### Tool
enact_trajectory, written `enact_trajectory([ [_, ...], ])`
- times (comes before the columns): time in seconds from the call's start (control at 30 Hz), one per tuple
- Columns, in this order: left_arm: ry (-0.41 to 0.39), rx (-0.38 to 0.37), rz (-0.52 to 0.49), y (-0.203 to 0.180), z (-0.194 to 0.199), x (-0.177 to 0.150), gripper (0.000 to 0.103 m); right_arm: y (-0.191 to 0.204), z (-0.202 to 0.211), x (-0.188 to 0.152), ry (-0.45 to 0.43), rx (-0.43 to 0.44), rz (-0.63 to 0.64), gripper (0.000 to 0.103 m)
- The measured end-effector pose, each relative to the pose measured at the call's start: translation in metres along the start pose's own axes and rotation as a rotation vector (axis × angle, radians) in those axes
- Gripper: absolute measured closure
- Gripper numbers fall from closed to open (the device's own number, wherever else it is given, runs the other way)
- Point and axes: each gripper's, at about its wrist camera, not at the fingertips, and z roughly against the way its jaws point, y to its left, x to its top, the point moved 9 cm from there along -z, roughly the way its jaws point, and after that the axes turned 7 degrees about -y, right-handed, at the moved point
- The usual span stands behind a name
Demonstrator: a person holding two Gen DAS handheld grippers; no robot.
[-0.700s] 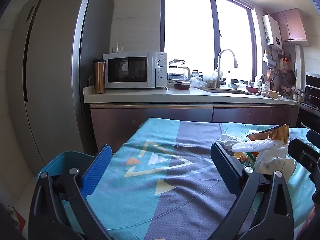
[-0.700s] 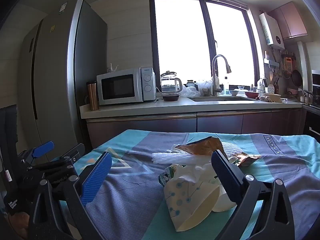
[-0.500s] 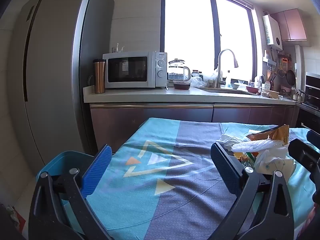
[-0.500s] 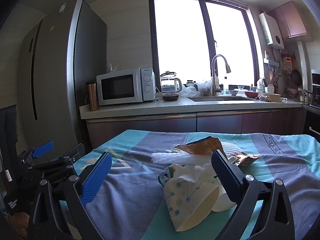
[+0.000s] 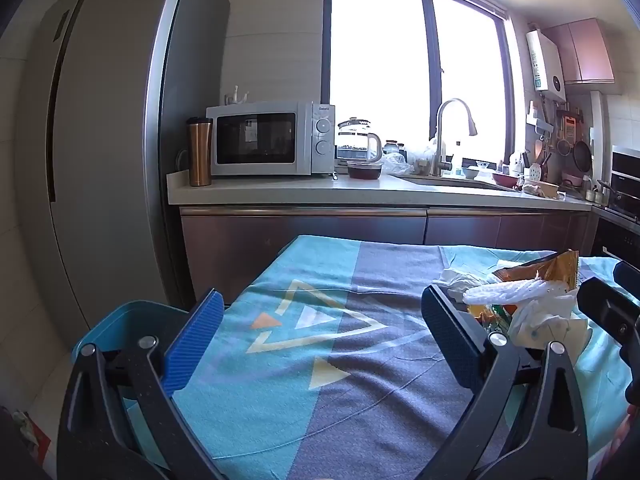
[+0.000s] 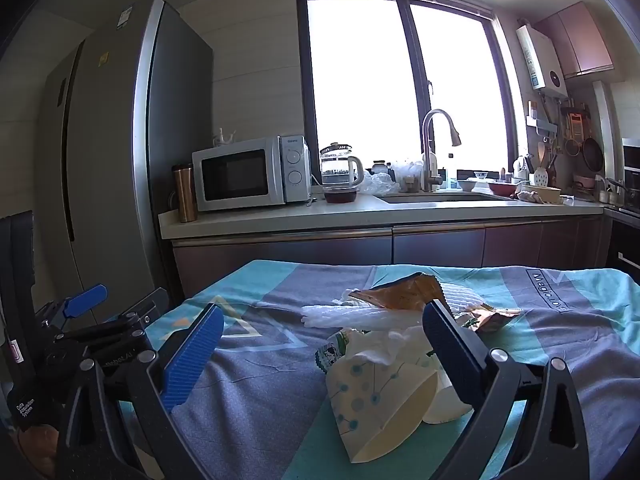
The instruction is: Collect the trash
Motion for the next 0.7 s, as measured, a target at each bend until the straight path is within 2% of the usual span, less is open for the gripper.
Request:
enact_trajectory([
  [0.7,-0.017,-0.014,0.005,0.0002,0.0002,0.0045,0.006,-0.0030,-0.0028,-0.0012,-0.005,-0.010,-0.005,0.007],
])
